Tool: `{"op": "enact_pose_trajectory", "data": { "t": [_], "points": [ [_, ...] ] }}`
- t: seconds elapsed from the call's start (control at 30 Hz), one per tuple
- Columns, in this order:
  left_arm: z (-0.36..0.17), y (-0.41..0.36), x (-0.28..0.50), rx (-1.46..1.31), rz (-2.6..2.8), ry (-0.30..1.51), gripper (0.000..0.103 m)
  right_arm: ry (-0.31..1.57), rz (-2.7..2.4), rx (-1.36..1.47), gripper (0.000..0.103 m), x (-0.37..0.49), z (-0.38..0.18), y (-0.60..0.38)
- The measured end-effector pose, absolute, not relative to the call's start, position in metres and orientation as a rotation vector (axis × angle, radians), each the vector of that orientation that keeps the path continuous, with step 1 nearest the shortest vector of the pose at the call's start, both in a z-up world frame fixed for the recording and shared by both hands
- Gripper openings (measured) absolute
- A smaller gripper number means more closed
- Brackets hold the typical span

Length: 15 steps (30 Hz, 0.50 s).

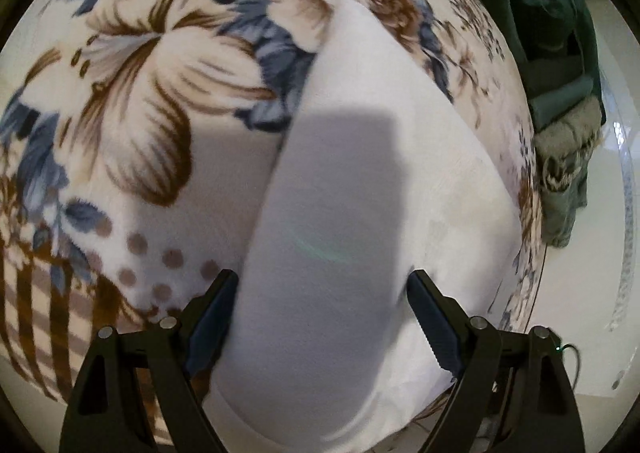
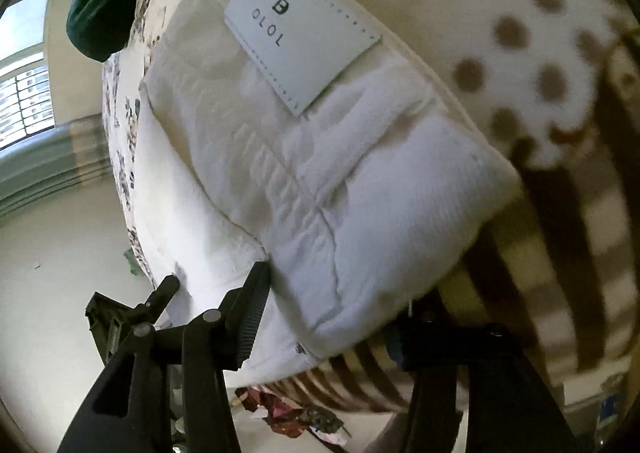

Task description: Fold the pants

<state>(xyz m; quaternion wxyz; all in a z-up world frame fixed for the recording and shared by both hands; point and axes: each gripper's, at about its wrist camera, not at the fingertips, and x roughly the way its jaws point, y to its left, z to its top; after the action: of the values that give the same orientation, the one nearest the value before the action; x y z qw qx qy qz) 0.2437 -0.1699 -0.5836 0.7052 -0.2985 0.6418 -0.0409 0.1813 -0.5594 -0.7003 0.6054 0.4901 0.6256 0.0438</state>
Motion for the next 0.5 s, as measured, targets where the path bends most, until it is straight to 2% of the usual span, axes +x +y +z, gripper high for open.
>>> {"op": "enact_pose_trajectory", "data": {
  "t": [0.13,0.17,0.27,0.33,0.4,0.43,0.5],
  "points": [
    [-0.593,-0.165,0.248,-0.724,-0.124,1.424,0.085,1.315,0.205,1.256,0.061,0.17,-0.705,-0.567],
    [-0.594,-0.166,0.248,-0.73,-0.13,1.426,0.085,1.294,0.216,1.267,0.067,0.168,-0.704,-0.571],
    [-0.594,-0.168,0.25,-0.73,-0.138,1.43,0.086,1.315,0.189,1.218,0.067,0.167,-0.706,-0.562],
    [-0.596,-0.168,0.252,-0.728,-0.143,1.435,0.088,1.308,0.182,1.239,0.071,0.168,-0.711,-0.562],
    [-0.598,-0.168,0.253,-0.736,-0.148,1.441,0.089,1.284,0.196,1.28,0.091,0.171,-0.716,-0.564],
    [-0.599,-0.168,0.254,-0.742,-0.15,1.444,0.089,1.27,0.21,1.299,0.096,0.173,-0.716,-0.564],
    [-0.6,-0.167,0.254,-0.748,-0.152,1.444,0.089,1.218,0.28,1.325,0.097,0.18,-0.708,-0.557]
  ]
}}
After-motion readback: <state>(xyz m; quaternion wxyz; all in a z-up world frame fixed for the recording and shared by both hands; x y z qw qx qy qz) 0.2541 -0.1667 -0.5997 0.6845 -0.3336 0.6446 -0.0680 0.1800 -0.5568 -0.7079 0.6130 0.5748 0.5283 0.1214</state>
